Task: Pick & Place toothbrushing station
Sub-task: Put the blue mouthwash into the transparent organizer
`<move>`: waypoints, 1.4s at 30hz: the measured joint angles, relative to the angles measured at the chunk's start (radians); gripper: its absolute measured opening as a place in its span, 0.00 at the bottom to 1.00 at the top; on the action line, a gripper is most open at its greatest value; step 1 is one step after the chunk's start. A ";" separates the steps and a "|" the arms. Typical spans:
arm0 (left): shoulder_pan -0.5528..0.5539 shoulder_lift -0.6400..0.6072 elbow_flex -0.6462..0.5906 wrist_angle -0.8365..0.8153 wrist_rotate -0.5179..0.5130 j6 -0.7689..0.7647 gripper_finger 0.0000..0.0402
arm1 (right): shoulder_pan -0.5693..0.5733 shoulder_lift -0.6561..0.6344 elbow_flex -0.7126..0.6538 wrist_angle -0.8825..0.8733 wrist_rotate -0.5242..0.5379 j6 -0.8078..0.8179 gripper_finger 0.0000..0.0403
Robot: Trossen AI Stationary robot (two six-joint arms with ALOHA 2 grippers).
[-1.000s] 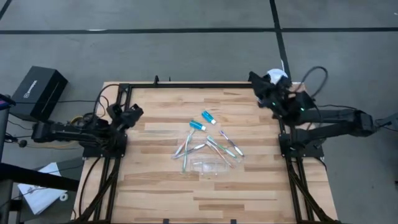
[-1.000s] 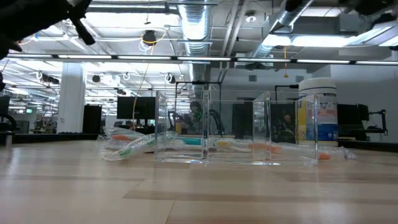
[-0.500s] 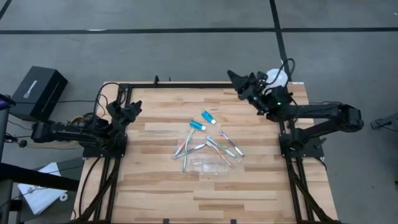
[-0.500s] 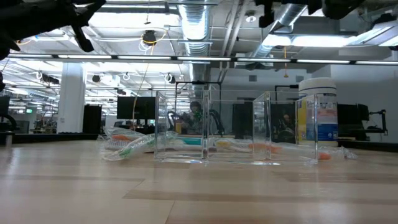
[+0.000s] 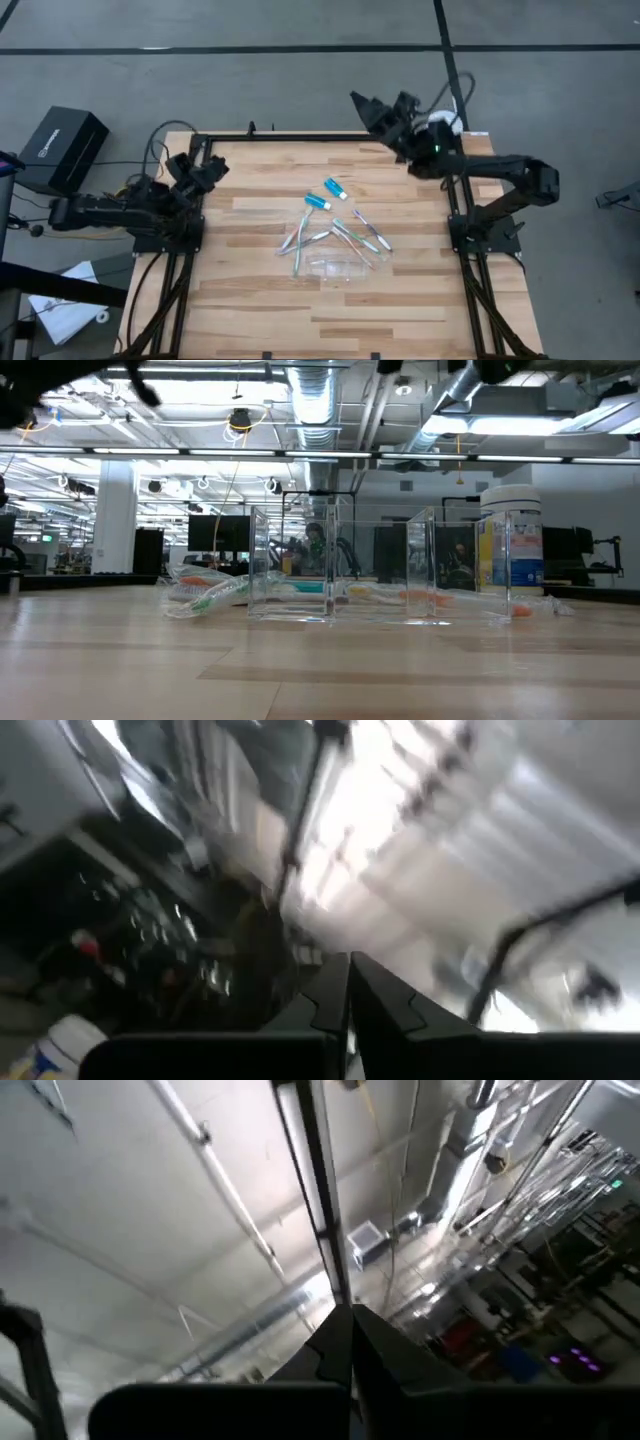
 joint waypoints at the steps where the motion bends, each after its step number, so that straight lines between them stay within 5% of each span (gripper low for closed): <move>1: 0.011 0.010 0.059 -0.120 0.058 0.022 0.02 | -0.006 -0.001 0.058 -0.088 -0.025 -0.045 0.00; 6: 0.095 0.147 0.409 -1.006 0.263 0.211 0.02 | -0.032 -0.025 0.412 -0.725 -0.078 -0.313 0.01; 10: 0.182 0.327 0.553 -1.289 0.373 0.430 0.02 | -0.031 -0.025 0.690 -1.146 -0.013 -0.517 0.05; 13: 0.223 0.474 0.608 -1.344 0.438 0.579 0.02 | -0.005 -0.024 0.840 -1.328 0.101 -0.636 0.08; 21: 0.199 0.860 0.721 -1.388 0.368 0.917 0.08 | 0.018 -0.047 1.084 -1.599 0.334 -0.781 0.14; 29: 0.162 1.061 0.819 -1.383 0.217 1.105 0.28 | 0.018 -0.074 1.136 -1.725 0.368 -0.781 0.15; 42: 0.163 1.246 0.877 -1.376 0.211 1.220 0.42 | 0.017 -0.074 1.136 -1.747 0.368 -0.782 0.15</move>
